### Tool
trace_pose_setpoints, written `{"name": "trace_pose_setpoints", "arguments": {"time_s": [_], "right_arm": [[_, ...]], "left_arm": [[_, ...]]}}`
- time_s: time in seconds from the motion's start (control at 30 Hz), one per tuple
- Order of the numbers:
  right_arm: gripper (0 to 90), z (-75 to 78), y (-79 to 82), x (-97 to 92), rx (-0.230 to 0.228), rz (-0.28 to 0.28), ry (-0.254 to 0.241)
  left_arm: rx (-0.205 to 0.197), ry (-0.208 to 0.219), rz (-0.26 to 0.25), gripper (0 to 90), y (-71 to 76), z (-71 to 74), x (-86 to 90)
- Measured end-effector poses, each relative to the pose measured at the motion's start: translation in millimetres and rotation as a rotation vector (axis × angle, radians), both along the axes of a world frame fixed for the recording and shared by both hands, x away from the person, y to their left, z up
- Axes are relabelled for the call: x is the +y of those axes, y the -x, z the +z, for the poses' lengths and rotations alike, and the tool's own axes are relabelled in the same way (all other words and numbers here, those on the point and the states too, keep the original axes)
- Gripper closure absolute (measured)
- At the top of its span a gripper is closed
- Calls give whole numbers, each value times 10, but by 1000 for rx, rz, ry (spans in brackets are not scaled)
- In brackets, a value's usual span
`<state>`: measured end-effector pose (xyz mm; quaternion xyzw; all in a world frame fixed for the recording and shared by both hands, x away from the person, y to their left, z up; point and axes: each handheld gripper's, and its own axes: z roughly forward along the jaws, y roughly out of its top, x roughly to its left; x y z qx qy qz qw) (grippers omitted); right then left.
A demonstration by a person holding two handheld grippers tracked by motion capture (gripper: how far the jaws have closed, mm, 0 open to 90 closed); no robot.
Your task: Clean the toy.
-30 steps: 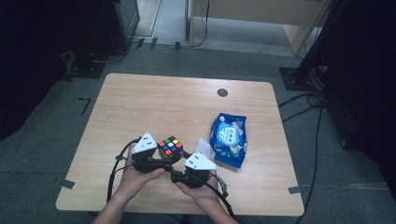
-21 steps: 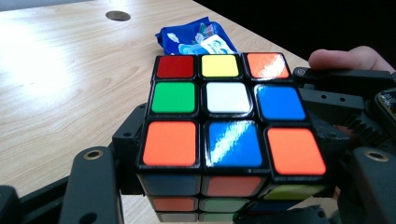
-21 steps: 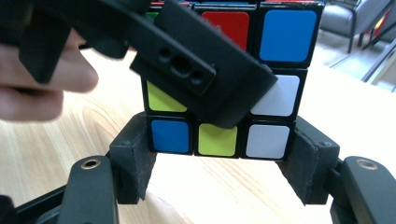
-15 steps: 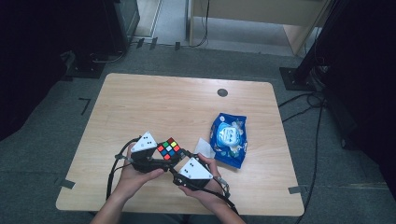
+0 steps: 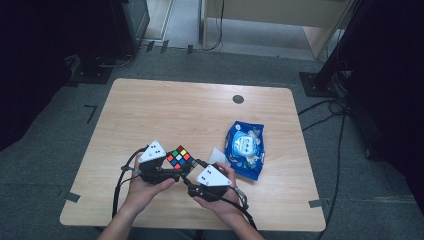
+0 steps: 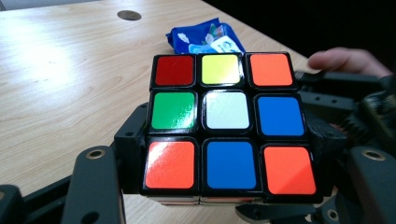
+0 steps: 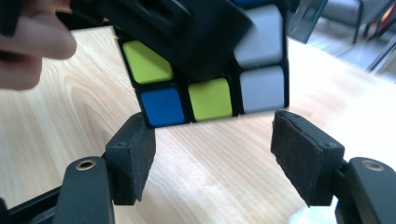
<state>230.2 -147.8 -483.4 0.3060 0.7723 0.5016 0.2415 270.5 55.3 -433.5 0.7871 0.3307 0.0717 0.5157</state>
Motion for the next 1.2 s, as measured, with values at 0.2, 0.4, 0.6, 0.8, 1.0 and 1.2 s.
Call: {"name": "trace_pose_setpoints", "arguments": {"time_s": [0.2, 0.4, 0.6, 0.8, 1.0, 1.2], "right_arm": [[372, 1, -5, 1, 90, 1, -92], [405, 63, 2, -1, 112, 24, -142], [409, 65, 2, -20, 57, 34, -85], [407, 89, -3, -38, 36, 29, -64], [406, 108, -14, -67, 23, 15, -60], [410, 115, -34, -113, 16, -38, -46]], "left_arm": [[-7, 3, -4, 341, 3, -8, -5], [-15, 6, -17, 341, 16, -18, -32], [-6, 4, -28, 340, 13, -26, -32], [-8, 3, -31, 340, 14, -22, -30], [-15, 8, -38, 339, 14, -6, -11], [-20, 0, -41, 340, 14, -13, -8]]}}
